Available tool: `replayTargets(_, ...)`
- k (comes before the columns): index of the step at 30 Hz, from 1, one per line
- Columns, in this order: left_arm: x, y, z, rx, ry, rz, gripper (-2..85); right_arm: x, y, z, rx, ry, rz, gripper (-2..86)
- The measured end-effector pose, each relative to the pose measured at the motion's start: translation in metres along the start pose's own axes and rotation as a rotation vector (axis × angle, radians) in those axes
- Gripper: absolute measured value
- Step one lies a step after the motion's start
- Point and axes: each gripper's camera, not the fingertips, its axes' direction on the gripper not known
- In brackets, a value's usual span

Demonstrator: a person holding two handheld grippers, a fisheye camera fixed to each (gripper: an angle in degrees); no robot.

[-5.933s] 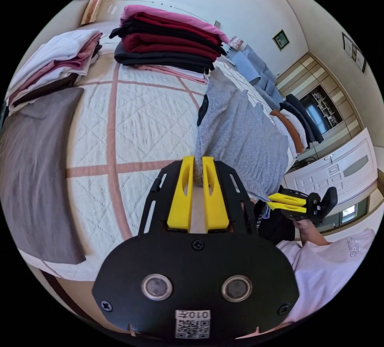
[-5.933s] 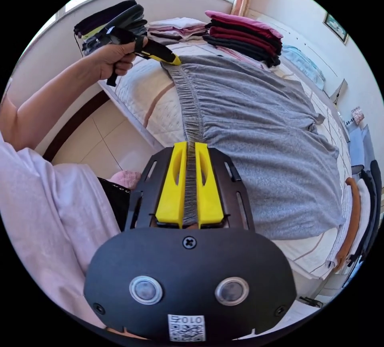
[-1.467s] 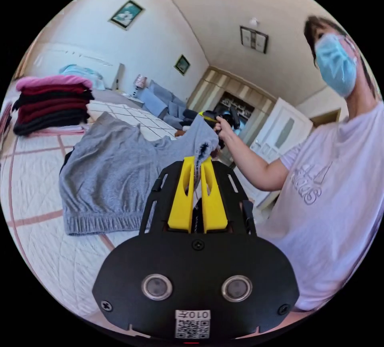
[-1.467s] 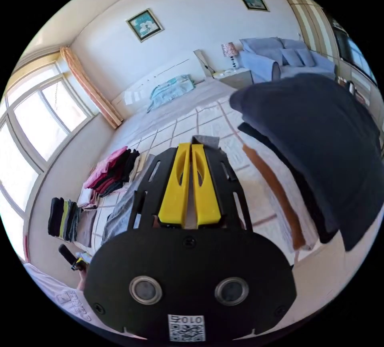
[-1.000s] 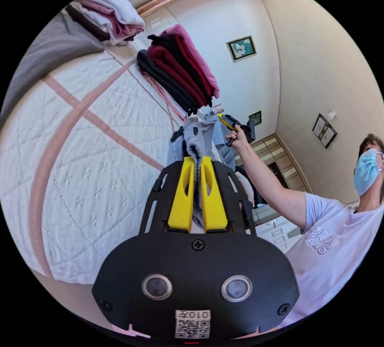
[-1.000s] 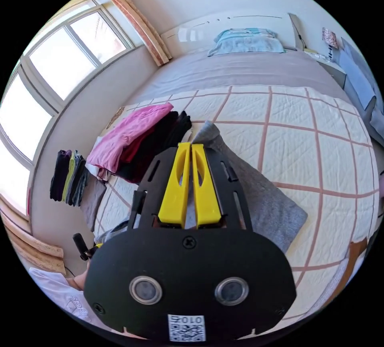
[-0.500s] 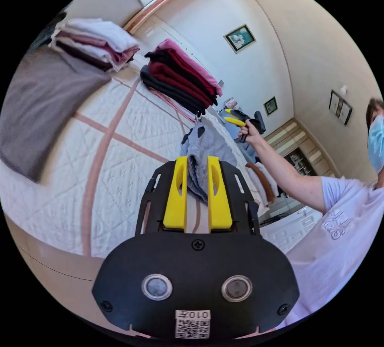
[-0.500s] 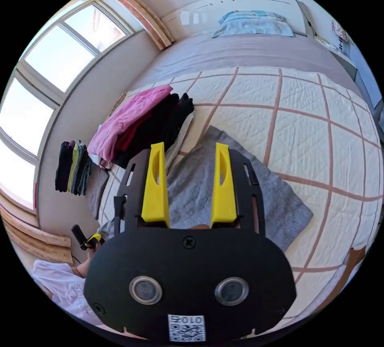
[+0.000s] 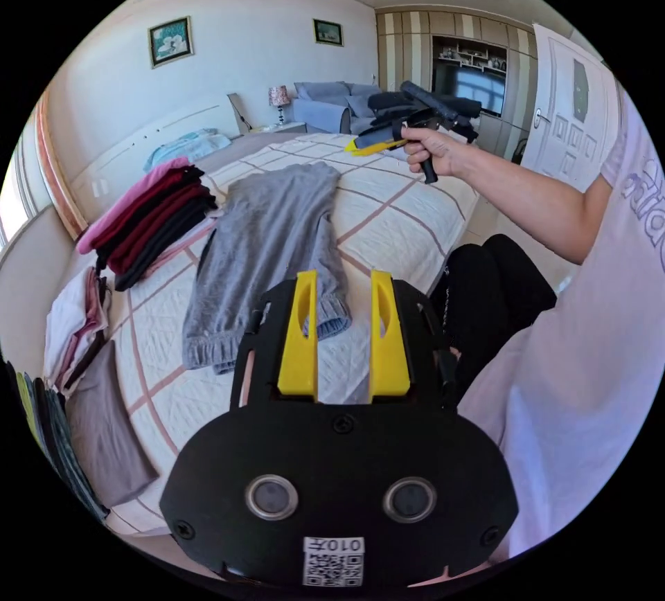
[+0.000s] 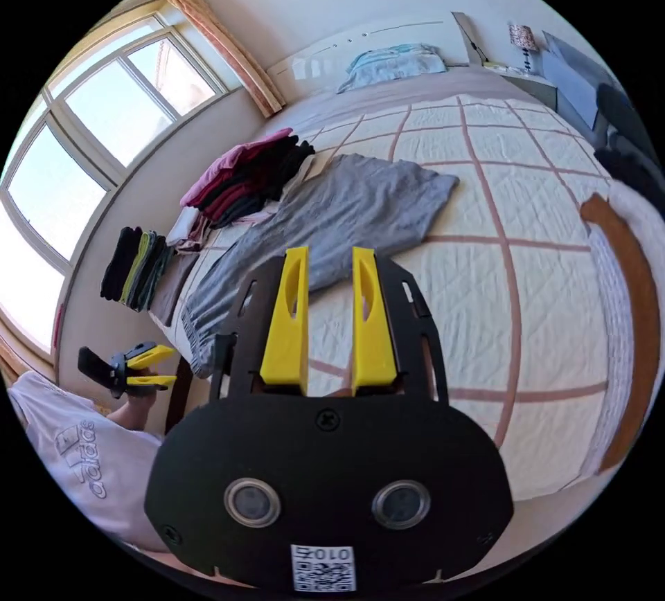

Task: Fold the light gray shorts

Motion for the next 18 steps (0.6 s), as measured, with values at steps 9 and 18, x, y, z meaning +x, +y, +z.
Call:
replayTargets(9, 0.074, -0.003, 0.058, -0.121, -0.298, 0.195, 10.1, 0.014, 0.083, -0.05, 0.045, -0.099, 0.115, 7.8)
replayTargets(18, 0.092, -0.001, 0.032, -0.142, -0.197, 0.311, 6.0, -0.039, 0.106, -0.023, -0.081, -0.136, 0.045, 8.6)
